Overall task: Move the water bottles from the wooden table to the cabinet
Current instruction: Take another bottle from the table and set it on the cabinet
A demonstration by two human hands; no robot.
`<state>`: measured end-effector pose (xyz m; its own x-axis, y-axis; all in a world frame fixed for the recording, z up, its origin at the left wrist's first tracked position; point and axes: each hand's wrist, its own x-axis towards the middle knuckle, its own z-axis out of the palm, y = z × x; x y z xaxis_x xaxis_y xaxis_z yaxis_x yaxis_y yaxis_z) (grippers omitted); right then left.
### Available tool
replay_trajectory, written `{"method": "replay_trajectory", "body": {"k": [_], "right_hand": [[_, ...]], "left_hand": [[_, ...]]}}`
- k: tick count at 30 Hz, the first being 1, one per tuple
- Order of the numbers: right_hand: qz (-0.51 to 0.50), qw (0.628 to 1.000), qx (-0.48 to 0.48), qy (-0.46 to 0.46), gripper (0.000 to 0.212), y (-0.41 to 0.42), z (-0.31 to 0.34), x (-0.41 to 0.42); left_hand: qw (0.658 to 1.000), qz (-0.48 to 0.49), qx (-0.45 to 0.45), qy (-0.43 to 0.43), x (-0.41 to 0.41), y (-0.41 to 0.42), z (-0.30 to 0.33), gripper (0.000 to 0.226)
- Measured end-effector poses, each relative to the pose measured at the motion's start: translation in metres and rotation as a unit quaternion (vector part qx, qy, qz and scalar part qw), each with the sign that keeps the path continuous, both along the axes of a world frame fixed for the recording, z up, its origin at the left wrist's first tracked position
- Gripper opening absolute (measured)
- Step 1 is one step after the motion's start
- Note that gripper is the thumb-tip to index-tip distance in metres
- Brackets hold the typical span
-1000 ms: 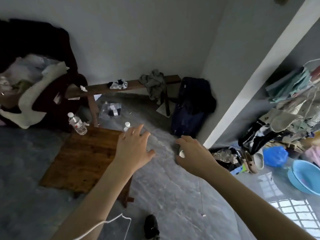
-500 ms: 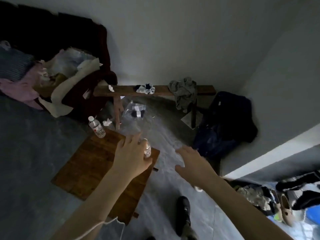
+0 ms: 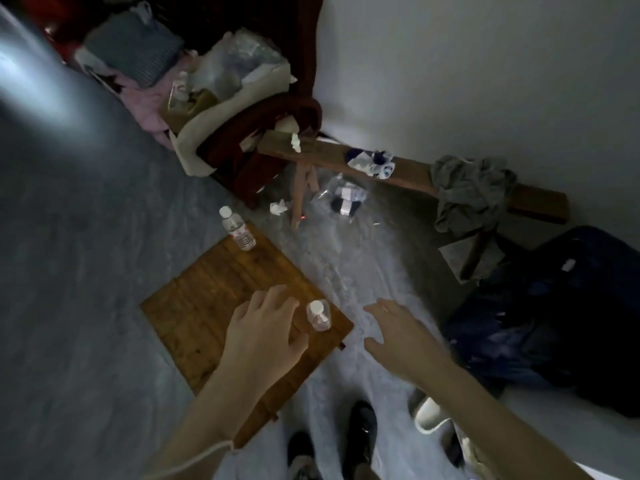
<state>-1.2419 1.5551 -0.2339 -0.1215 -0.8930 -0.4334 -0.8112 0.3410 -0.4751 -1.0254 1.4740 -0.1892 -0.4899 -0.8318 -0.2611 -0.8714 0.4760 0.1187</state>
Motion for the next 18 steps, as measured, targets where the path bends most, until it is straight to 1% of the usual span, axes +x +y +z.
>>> {"method": "replay_trajectory", "body": {"k": [4, 8, 12, 14, 16, 18], "right_hand": [[0.002, 0.999, 0.018, -0.04, 0.044, -0.02, -0.043, -0.001], [-0.006, 0.997, 0.045, -0.063, 0.057, -0.033, -0.105, -0.008], [0.001, 0.994, 0.062, -0.085, 0.059, -0.041, -0.164, -0.011], [0.013, 0.994, 0.076, -0.081, 0.06, -0.044, -0.191, -0.009], [0.019, 0.992, 0.101, -0.076, 0.059, -0.046, -0.214, -0.006], [0.017, 0.989, 0.125, -0.08, 0.059, -0.049, -0.235, -0.002]], "left_hand": [[0.999, 0.016, 0.029, -0.012, -0.006, -0.014, -0.039, 0.057], [0.998, 0.019, 0.065, -0.017, -0.015, -0.033, -0.096, 0.061], [0.992, 0.063, 0.109, -0.001, -0.019, -0.039, -0.158, 0.09], [0.987, 0.088, 0.135, 0.017, -0.018, -0.035, -0.185, 0.104], [0.981, 0.1, 0.159, 0.037, -0.017, -0.03, -0.21, 0.114], [0.977, 0.113, 0.17, 0.06, -0.015, -0.029, -0.235, 0.119]]}}
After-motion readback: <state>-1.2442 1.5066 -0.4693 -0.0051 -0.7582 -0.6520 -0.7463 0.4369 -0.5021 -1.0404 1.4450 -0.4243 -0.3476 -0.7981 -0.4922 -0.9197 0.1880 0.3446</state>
